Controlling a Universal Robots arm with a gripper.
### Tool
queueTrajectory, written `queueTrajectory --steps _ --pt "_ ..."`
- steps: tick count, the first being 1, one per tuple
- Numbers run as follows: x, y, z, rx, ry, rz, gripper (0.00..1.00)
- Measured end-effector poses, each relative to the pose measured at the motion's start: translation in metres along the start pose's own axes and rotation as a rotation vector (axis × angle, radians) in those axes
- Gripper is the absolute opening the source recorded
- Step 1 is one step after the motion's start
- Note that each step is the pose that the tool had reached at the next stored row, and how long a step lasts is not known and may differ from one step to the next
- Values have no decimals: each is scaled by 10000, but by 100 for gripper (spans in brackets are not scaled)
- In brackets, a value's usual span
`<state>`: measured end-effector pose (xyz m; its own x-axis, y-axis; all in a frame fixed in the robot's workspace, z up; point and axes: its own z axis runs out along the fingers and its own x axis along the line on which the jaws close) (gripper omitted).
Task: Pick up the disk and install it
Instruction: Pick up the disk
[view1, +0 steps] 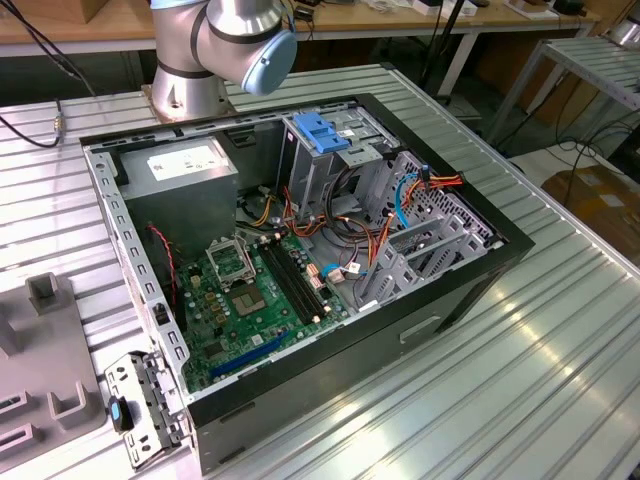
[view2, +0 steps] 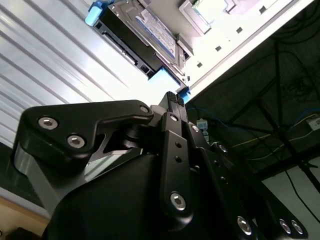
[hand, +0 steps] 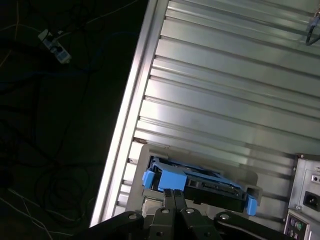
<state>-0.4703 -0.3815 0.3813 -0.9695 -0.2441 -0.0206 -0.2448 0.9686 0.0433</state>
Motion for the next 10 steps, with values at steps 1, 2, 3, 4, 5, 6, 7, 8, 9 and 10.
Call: queueTrajectory --steps 1,2,3,4,5,6,7,8,9,10 --pt "0 0 0 -1 2 -56 11" --pt "0 0 0 -3 5 -118 11" --pt "0 0 1 -4 7 -172 11" --pt "0 0 1 -5 10 -236 11" --pt "0 0 1 -6 14 -324 11" --pt "0 0 1 -7 17 -384 11" --pt "0 0 1 -9 20 -470 11" --pt "0 0 1 -11 23 -532 11" --pt "0 0 1 -12 28 -651 11" --pt "0 0 1 -14 31 -723 11"
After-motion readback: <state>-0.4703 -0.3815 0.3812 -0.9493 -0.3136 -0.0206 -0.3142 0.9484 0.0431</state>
